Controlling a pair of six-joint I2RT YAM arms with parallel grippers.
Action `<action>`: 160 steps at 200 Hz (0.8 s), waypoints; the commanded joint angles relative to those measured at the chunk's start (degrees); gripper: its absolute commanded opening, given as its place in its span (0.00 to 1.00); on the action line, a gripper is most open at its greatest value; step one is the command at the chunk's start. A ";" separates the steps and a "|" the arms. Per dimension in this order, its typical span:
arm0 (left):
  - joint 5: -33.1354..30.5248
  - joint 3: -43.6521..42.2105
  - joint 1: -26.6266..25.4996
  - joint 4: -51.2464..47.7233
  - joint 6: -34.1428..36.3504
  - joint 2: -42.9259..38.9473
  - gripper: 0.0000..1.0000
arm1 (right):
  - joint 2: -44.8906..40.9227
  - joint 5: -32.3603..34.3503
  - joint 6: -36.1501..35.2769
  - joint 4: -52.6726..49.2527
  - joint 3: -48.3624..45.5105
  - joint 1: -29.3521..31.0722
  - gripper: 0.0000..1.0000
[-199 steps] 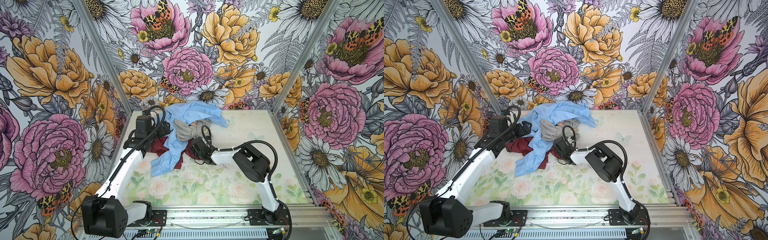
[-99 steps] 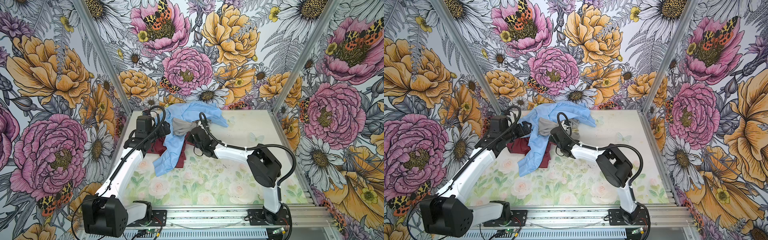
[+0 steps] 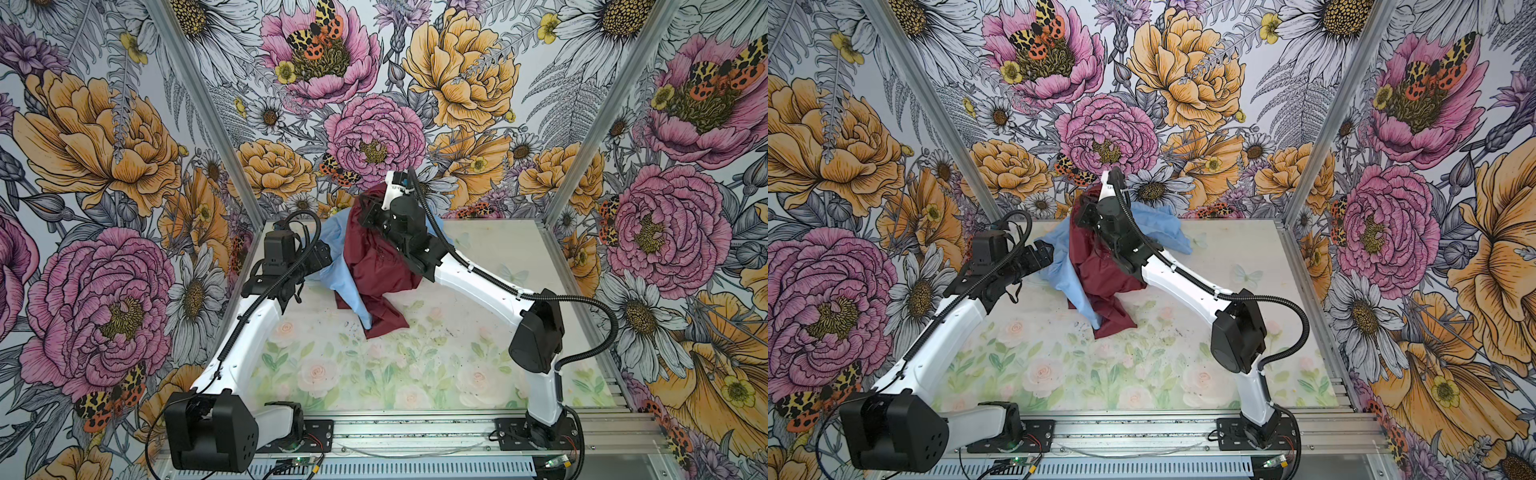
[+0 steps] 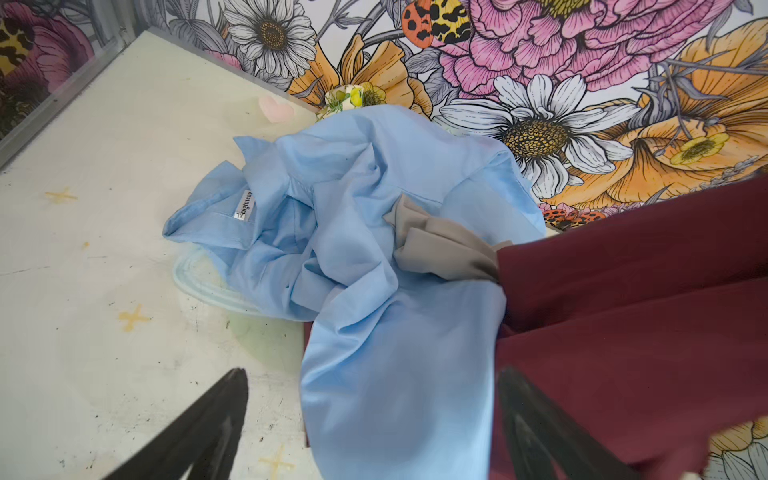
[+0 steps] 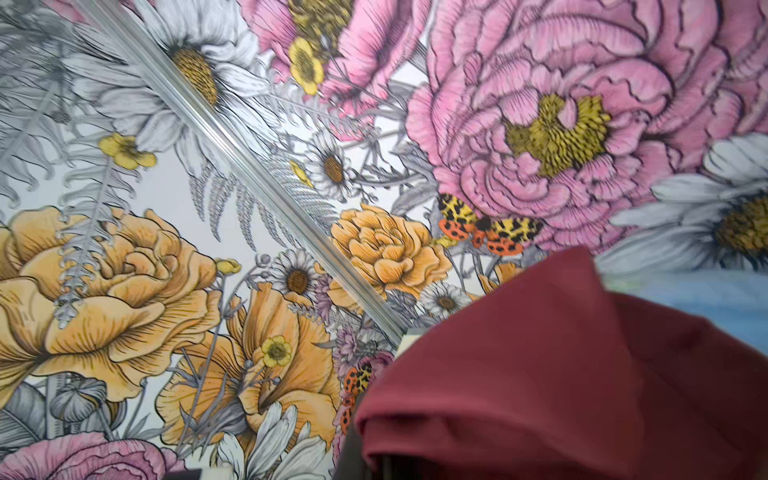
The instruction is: Pick out a specific cloth from the pile
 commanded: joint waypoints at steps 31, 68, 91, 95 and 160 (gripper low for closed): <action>0.12 -0.85 3.17 0.68 -1.28 -1.41 0.94 | 6.42 -4.10 -7.18 -4.96 19.90 -3.06 0.00; 0.76 -0.92 2.28 1.06 -1.35 -0.83 0.94 | 1.15 -2.95 -10.21 -5.93 15.23 -4.89 0.00; 0.89 -1.11 -1.47 1.41 -0.37 -0.64 0.94 | -3.88 -2.38 -10.21 -5.77 8.67 -6.39 0.00; 0.87 -1.22 -2.33 1.65 -0.02 -0.80 0.94 | -4.61 -2.34 -10.36 -5.56 7.56 -6.62 0.00; 0.85 -9.20 -16.74 16.28 8.24 -1.53 0.99 | -18.63 -2.59 -7.12 -0.18 -11.60 -10.01 0.00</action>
